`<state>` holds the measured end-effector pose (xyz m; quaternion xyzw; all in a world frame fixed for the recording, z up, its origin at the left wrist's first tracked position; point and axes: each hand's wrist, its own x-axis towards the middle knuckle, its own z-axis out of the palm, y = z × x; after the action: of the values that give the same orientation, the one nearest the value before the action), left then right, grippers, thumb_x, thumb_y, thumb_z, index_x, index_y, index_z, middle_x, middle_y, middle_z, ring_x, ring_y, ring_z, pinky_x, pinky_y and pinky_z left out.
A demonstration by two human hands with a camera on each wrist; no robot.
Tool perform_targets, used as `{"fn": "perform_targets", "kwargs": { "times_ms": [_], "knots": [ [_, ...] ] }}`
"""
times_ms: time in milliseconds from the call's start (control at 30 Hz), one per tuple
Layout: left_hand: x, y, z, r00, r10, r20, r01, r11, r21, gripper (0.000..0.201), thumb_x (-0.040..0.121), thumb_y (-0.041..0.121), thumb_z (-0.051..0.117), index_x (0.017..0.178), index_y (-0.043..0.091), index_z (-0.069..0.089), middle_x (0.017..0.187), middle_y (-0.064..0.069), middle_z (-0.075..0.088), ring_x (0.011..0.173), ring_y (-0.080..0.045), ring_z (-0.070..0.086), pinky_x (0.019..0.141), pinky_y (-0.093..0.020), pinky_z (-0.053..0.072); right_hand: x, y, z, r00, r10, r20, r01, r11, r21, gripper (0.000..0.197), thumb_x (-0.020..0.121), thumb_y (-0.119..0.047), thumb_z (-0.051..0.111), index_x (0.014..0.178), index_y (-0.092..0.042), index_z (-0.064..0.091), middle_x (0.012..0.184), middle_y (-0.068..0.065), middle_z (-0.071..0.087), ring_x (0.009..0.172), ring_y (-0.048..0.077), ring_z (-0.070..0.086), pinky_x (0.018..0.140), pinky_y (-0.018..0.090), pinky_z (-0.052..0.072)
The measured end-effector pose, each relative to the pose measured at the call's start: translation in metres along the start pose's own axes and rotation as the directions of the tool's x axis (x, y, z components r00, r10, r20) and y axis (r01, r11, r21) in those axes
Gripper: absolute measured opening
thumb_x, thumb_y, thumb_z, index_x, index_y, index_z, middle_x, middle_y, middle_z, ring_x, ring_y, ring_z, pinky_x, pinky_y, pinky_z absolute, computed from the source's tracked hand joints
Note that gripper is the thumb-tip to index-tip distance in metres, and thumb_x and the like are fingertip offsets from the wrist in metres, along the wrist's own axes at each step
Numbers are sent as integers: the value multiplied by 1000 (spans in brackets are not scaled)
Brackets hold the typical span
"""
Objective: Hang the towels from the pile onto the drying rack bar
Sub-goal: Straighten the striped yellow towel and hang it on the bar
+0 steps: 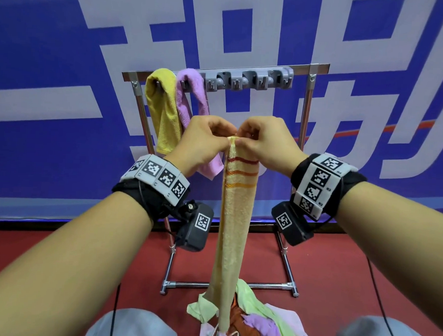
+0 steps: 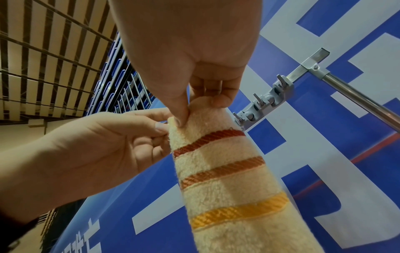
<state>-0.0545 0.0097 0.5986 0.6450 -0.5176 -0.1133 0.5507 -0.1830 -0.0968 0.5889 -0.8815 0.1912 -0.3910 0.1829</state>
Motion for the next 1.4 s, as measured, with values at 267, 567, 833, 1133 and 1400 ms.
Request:
{"fn": "perform_targets", "kwargs": {
  "times_ms": [267,567,833,1133,1400],
  "knots": [
    [-1,-1,-2,998,64,6,-64,997,53,26,79,-3,77,103,4,71,92,-7,74,86,-14,71,79,-27,59,2,-6,-5,1000,18,-5,-17,999,44,12,82,-25,75,83,-14,72,75,-6,67,72,7,61,65,23,50],
    [-3,-5,-5,996,84,-25,-81,993,88,24,83,-10,68,104,1,70,89,1,70,77,-2,64,73,-18,55,-6,13,-8,969,24,245,-19,1000,-23,24,81,-34,77,91,-13,70,108,4,61,98,17,58,83,32,48],
    [-5,-10,-10,995,102,-22,-98,985,142,21,84,-7,68,102,4,71,89,-1,70,77,-5,64,73,-17,55,-11,16,-10,958,141,250,-197,957,214,18,84,-19,75,88,-2,71,84,20,70,69,14,60,66,32,51],
    [-4,-12,-14,993,113,-36,-103,973,208,23,83,-7,68,102,6,72,87,4,69,74,4,62,71,-12,53,-12,17,-5,985,105,134,-131,969,207,15,78,-21,80,81,-11,69,78,9,70,74,22,69,67,36,60],
    [0,-12,-7,994,96,-57,-84,979,183,24,81,-7,66,99,7,73,88,-1,71,78,-6,64,72,-18,55,-14,17,-6,986,132,105,-157,947,281,10,81,-9,76,88,-7,69,76,10,68,65,15,63,63,33,59]
  ]
}}
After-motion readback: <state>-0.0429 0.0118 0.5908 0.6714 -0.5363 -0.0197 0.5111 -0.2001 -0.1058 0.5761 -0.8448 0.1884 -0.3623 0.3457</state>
